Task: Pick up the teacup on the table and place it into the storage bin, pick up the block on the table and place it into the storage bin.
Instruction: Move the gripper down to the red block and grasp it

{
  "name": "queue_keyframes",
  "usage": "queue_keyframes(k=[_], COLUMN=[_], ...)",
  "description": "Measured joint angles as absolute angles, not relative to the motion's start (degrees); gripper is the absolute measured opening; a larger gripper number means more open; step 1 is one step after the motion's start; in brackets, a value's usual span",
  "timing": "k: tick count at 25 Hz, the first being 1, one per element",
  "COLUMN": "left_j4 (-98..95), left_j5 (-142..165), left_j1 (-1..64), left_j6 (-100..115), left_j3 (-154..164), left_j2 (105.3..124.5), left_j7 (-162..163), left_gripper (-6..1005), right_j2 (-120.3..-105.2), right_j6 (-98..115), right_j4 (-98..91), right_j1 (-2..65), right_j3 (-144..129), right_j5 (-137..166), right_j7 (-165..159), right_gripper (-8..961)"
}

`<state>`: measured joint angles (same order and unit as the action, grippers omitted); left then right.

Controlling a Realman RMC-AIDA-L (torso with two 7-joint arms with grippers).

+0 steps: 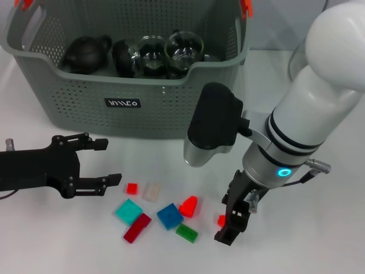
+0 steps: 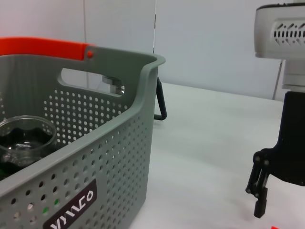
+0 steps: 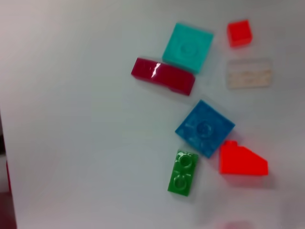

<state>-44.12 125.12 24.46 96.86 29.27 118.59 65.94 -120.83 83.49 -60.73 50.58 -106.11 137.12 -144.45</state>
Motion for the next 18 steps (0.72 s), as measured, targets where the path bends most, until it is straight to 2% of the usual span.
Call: queue_keyframes(k=[4, 9, 18], left_j4=[-43.4, -43.0, -43.0], left_j5=[125.1, 125.1, 125.1], left_j1=[24.6, 24.6, 24.6], left_j6=[96.8, 96.5, 96.4], left_j3=[29.0, 29.1, 28.9], left_j2=[118.66, 118.61, 118.57], left_j7=[65.5, 65.3, 65.1], left_gripper=[829, 829, 829], right_j2=[-120.83, -120.91, -120.94], right_j6=[81.5, 78.8, 77.0], right_j4=[-60.5, -59.8, -58.1], right_j1=[50.4, 50.3, 50.6], right_j3=[-107.9, -109.9, -111.9], right_j5=[137.2, 137.4, 137.1], right_j7=[-144.4, -144.4, -144.3], right_gripper=[888, 718, 719])
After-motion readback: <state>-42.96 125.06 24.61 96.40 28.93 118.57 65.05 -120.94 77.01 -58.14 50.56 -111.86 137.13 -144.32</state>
